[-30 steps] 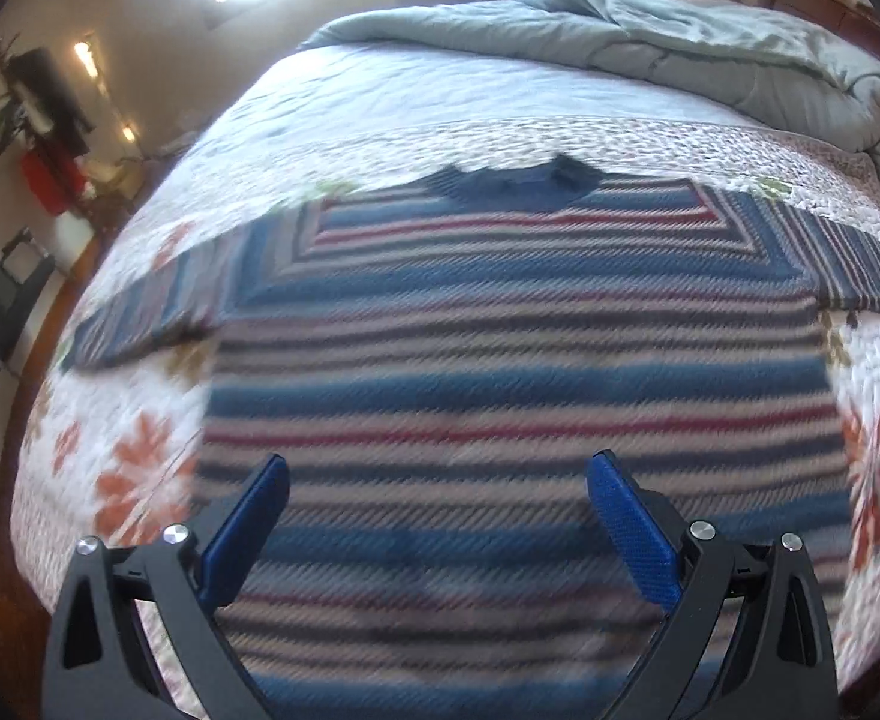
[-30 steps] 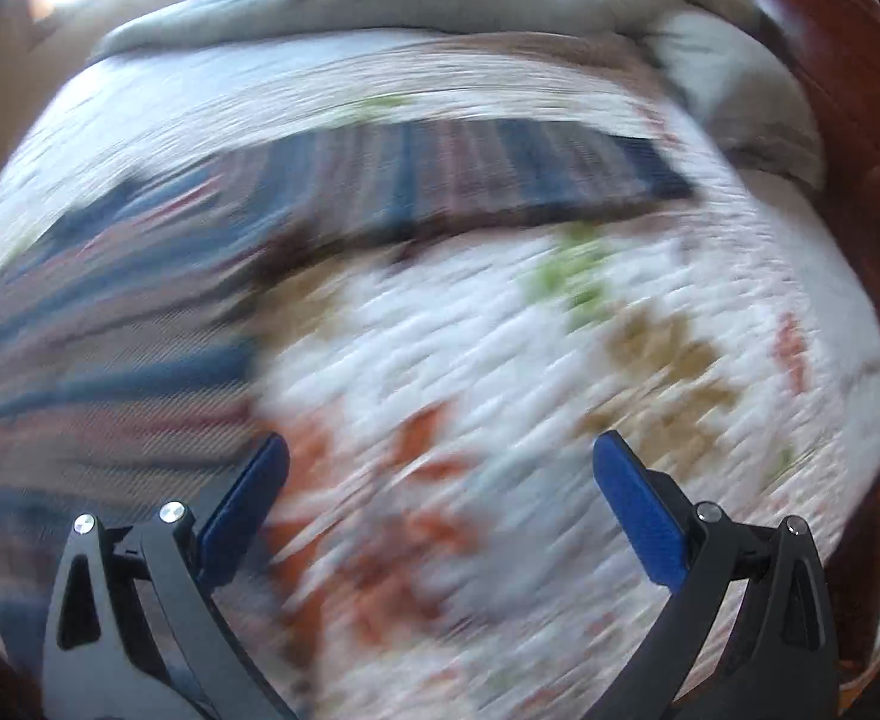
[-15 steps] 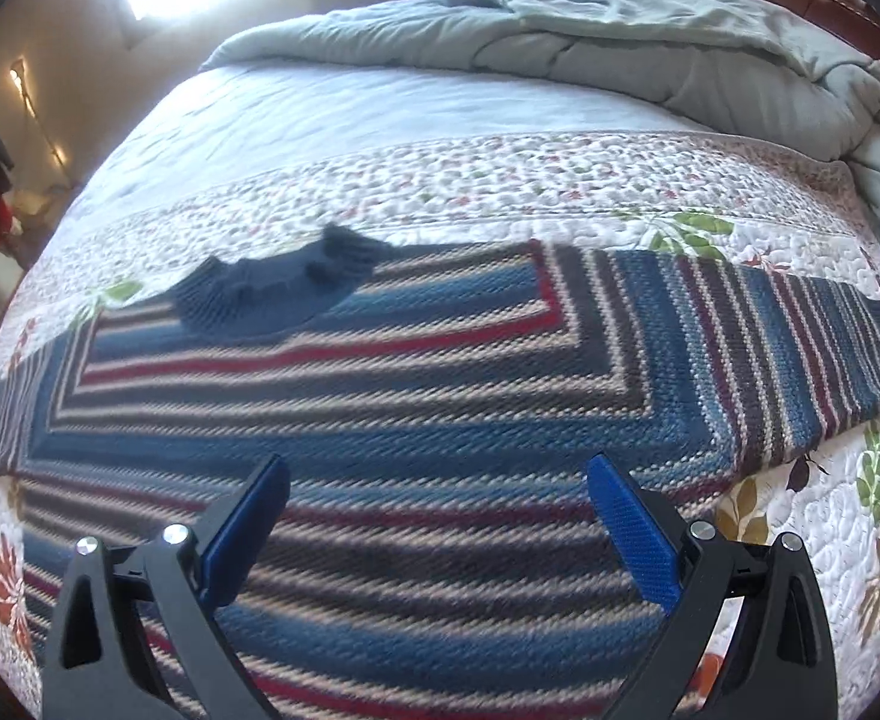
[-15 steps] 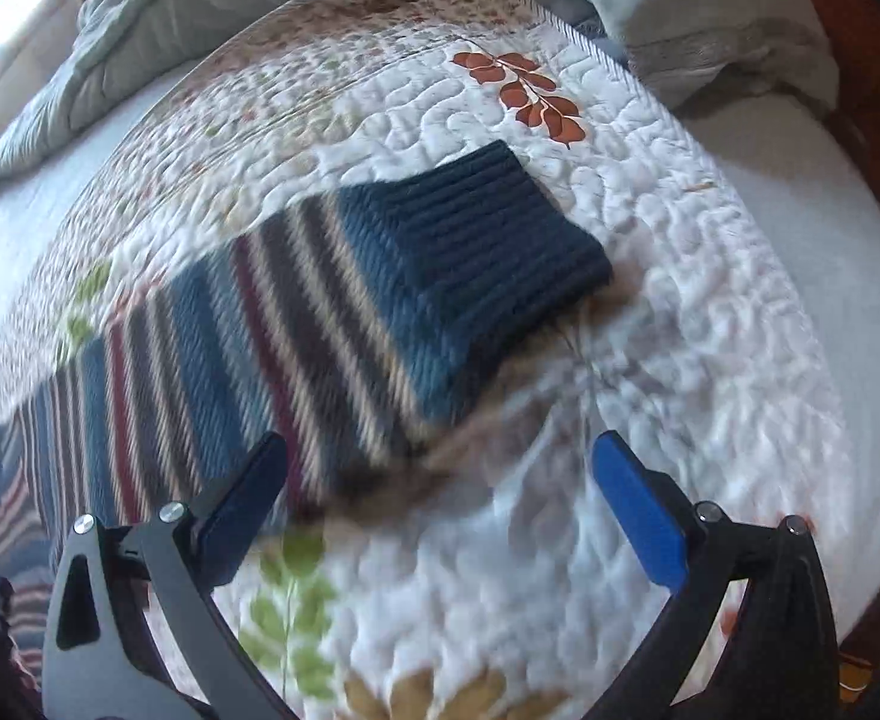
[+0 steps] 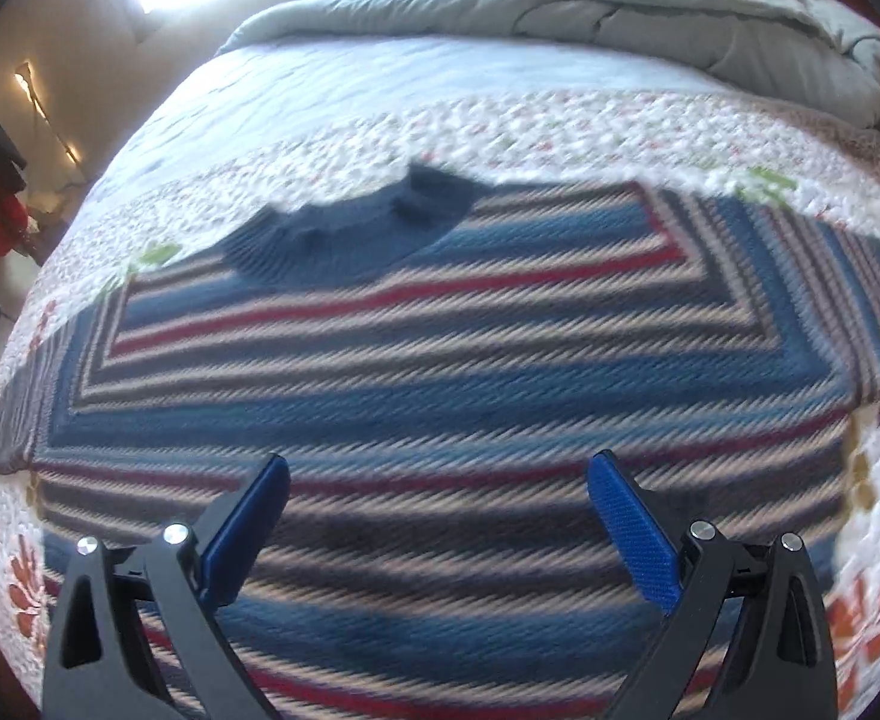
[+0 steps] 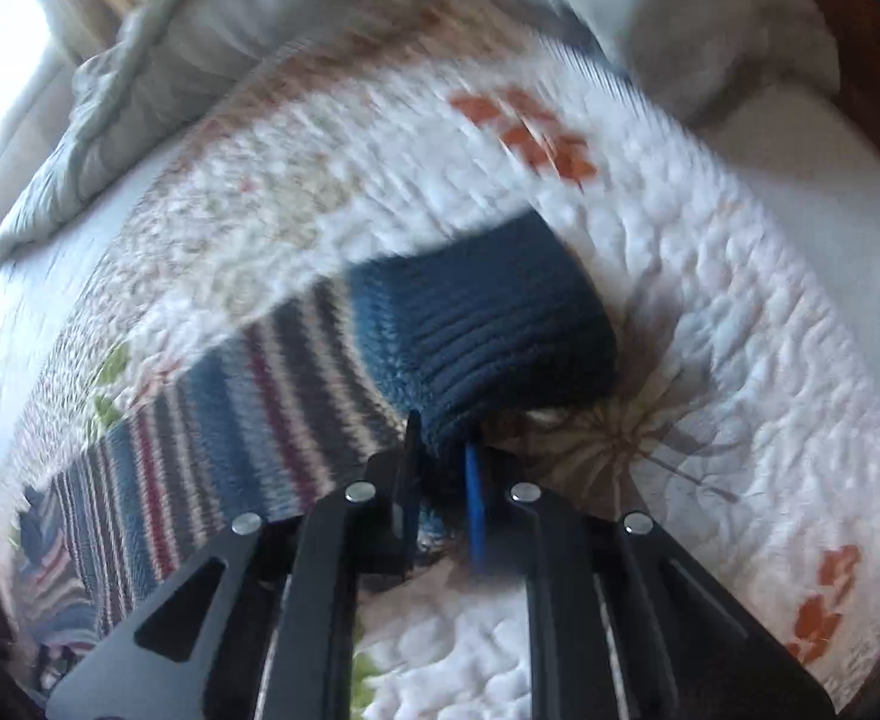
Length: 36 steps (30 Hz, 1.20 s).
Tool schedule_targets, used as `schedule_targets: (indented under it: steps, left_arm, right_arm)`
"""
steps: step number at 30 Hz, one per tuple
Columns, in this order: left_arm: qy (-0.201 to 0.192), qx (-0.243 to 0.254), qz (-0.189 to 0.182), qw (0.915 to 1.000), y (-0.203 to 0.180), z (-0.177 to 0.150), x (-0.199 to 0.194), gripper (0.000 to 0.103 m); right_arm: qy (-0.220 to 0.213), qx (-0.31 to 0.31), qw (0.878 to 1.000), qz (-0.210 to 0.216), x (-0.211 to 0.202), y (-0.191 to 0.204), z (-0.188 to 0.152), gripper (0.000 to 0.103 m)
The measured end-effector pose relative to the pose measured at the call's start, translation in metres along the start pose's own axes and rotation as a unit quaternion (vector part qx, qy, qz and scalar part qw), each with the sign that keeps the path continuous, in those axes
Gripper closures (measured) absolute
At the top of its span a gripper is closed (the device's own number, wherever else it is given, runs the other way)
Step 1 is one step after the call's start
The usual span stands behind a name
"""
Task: Fold small clothes
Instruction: 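Grasp the sweater's sleeve cuff with the right gripper and lift it, then fold the held sleeve across the sweater body and open the right gripper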
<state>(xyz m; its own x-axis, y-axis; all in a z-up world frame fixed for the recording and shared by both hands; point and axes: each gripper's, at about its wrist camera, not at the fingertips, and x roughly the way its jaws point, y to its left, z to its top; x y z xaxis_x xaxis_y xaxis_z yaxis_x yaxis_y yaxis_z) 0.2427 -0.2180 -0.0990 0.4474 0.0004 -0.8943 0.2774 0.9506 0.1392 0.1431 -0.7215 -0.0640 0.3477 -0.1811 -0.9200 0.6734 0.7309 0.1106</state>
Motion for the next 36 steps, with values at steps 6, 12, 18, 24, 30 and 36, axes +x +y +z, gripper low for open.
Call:
schedule_targets:
  steps: [6, 12, 18, 24, 30, 36]
  left_arm:
    - [0.014, -0.051, 0.023, 0.9983, 0.084, -0.023, -0.005, 0.004]
    - [0.017, -0.099, 0.027, 0.9946, 0.159, -0.049, -0.017, 0.004]
    - [0.012, -0.133, 0.037, 0.9904, 0.212, -0.072, -0.028, 0.004]
    - [0.021, -0.158, 0.032, 0.9868, 0.235, -0.083, -0.025, 0.004]
    - [0.019, -0.161, -0.001, 0.9868, 0.224, -0.073, -0.021, 0.004]
    - [0.032, -0.160, -0.099, 0.9816, 0.185, -0.042, -0.006, 0.004]
  right_arm:
    - [-0.087, -0.128, 0.988, 0.018, -0.069, 0.102, -0.028, 0.092]
    - [-0.112, -0.238, 0.962, 0.067, -0.107, 0.240, -0.083, 0.092]
    - [-0.098, -0.328, 0.934, 0.102, -0.103, 0.379, -0.158, 0.092]
    - [-0.013, -0.354, 0.917, 0.182, -0.069, 0.468, -0.215, 0.082]
    - [0.048, -0.336, 0.910, 0.239, -0.062, 0.445, -0.235, 0.065]
    - [0.037, -0.295, 0.929, 0.220, -0.071, 0.363, -0.213, 0.064]
